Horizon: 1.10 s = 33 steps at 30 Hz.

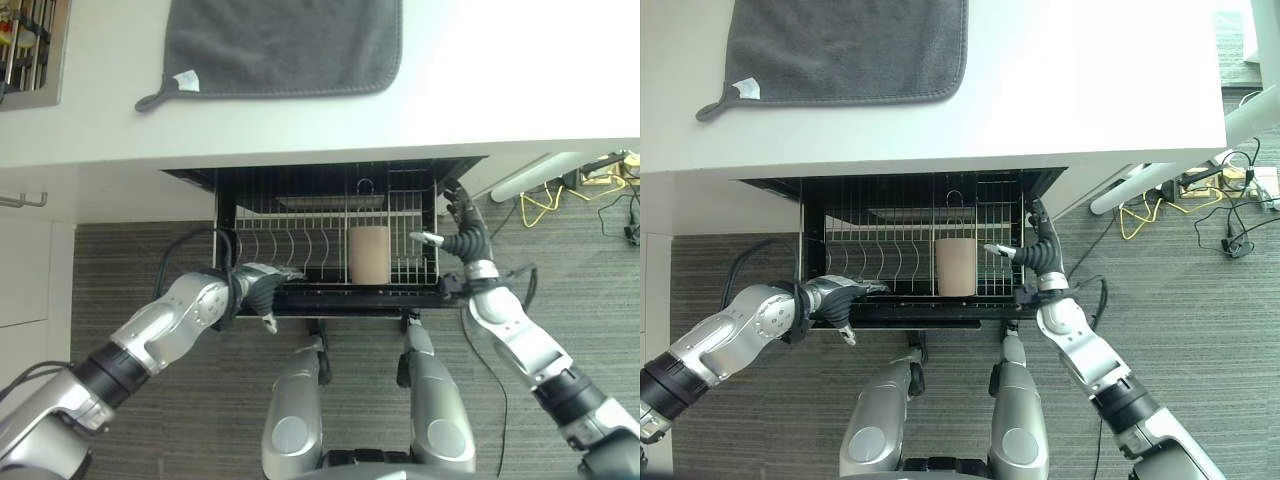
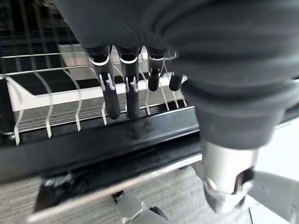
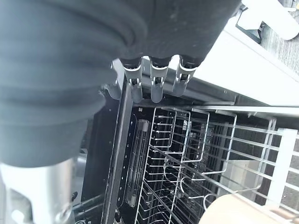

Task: Place the dishes in the dishwasher.

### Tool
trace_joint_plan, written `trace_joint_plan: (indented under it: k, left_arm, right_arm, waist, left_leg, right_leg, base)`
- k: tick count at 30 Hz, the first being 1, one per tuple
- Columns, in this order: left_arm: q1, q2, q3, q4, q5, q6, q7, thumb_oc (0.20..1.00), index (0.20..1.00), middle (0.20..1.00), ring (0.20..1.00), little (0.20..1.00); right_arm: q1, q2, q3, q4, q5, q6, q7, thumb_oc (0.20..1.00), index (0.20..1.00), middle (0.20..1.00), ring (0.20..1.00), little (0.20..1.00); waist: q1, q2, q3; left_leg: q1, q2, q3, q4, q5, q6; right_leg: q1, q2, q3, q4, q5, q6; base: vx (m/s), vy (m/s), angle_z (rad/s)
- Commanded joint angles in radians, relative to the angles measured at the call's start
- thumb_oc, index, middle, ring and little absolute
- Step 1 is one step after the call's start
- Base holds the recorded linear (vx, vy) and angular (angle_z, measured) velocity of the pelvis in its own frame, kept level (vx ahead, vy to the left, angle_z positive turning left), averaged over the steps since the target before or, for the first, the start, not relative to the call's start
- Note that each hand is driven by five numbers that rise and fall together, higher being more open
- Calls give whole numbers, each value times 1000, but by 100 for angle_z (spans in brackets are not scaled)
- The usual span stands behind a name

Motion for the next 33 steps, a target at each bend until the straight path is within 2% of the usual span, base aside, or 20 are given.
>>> trace_joint_plan:
  k: [1,2,5,6,7,10,13,16,18,21,22,24,26,29,33]
  left_arm:
    - [163,33,135,-90,20,14,142,1000,1000,1000,1000,1000]
    - [172,31,142,-92,20,14,146,1000,1000,1000,1000,1000]
    - [271,-8,231,-100,-14,12,263,1000,1000,1000,1000,1000]
    - [271,-8,231,-100,-14,12,263,1000,1000,1000,1000,1000]
    - [321,-30,282,-105,-44,0,328,1000,1000,1000,1000,1000]
    - [377,-66,351,-118,-96,-38,412,1000,1000,1000,1000,1000]
    - [426,-133,426,-135,-230,-123,474,1000,1000,1000,1000,1000]
    - [430,-214,454,-118,-322,-210,520,1000,1000,1000,1000,1000]
    - [418,-280,473,-109,-417,-309,560,1000,1000,1000,1000,1000]
    - [397,-342,489,-114,-501,-392,576,1000,1000,1000,1000,1000]
    - [376,-375,491,-118,-554,-451,569,1000,1000,1000,1000,1000]
    - [359,-392,488,-116,-596,-488,552,1000,1000,1000,1000,1000]
    - [295,-453,473,-124,-760,-549,495,1000,1000,1000,1000,1000]
    - [235,-491,465,-139,-823,-603,483,1000,1000,1000,1000,1000]
    - [185,-512,454,-147,-823,-611,489,1000,1000,1000,1000,1000]
  right_arm:
    - [90,-27,-93,-148,34,-69,86,1000,1000,1000,1000,1000]
    - [96,-28,-95,-152,35,-68,90,1000,1000,1000,1000,1000]
    - [193,-26,-135,-200,43,-70,145,1000,1000,1000,1000,1000]
    - [193,-26,-135,-200,43,-70,145,1000,1000,1000,1000,1000]
    - [241,-25,-153,-218,55,-63,177,1000,1000,1000,1000,1000]
    - [296,-20,-181,-244,61,-52,215,1000,1000,1000,1000,1000]
    - [349,-8,-212,-272,76,-57,257,1000,1000,1000,1000,1000]
    - [355,22,-222,-263,98,-68,274,1000,1000,1000,1000,1000]
    - [338,52,-231,-262,101,-89,287,1000,1000,1000,1000,1000]
    - [305,78,-236,-268,93,-108,294,1000,1000,1000,1000,1000]
    - [285,91,-241,-279,89,-125,292,1000,1000,1000,1000,1000]
    - [273,97,-247,-285,101,-141,297,1000,1000,1000,1000,1000]
    - [234,124,-259,-311,64,-202,284,1000,1000,1000,1000,1000]
    - [193,116,-266,-330,31,-220,281,1000,1000,1000,1000,1000]
    - [138,104,-259,-316,57,-234,294,1000,1000,1000,1000,1000]
  waist:
    - [-21,-17,-85]
    - [-22,-17,-87]
    - [-29,-23,-131]
    - [-29,-23,-131]
    - [-31,-24,-160]
    - [-33,-22,-200]
    - [-34,-23,-252]
    - [-32,-22,-294]
    - [-34,-23,-324]
    - [-35,-21,-358]
    - [-39,-19,-376]
    - [-43,-17,-384]
    - [-57,-12,-410]
    - [-62,-9,-428]
    - [-60,-8,-443]
  left_leg:
    - [-70,72,7,-47,93,-43]
    - [-66,72,9,-49,94,-44]
    - [-12,77,23,-76,92,-41]
    - [-12,77,23,-76,92,-41]
    - [21,78,29,-89,91,-40]
    - [68,79,34,-111,92,-40]
    - [132,78,34,-142,92,-39]
    - [183,78,30,-157,87,-37]
    - [234,81,31,-174,80,-35]
    - [294,80,31,-210,74,-33]
    - [328,77,27,-232,68,-32]
    - [341,78,25,-236,61,-32]
    - [375,77,18,-243,42,-28]
    - [400,75,8,-243,23,-28]
    - [413,74,5,-243,11,-29]
  right_leg:
    - [290,-83,-39,2,-235,126]
    - [292,-83,-39,2,-236,126]
    - [315,-85,-43,2,-239,129]
    - [315,-85,-43,2,-239,129]
    - [331,-86,-46,4,-241,130]
    - [352,-86,-50,7,-243,128]
    - [372,-86,-56,14,-241,123]
    - [388,-83,-62,29,-244,113]
    - [406,-79,-66,40,-249,105]
    - [421,-72,-70,42,-253,99]
    - [430,-65,-68,44,-257,94]
    - [432,-60,-68,47,-260,91]
    - [434,-51,-61,47,-260,81]
    - [440,-47,-58,33,-251,79]
    - [443,-44,-58,22,-245,77]
  base:
    - [61,-4,-4]
    - [61,4,-5]
    - [96,14,-6]
    - [133,19,-11]
    - [116,17,-11]
    - [120,20,-5]
    - [110,7,-4]
    - [100,6,6]
    - [78,14,11]
    - [56,11,2]
    - [0,0,0]
    - [0,0,0]
    - [0,0,0]
    - [-8,-21,-3]
    - [-19,-38,-2]
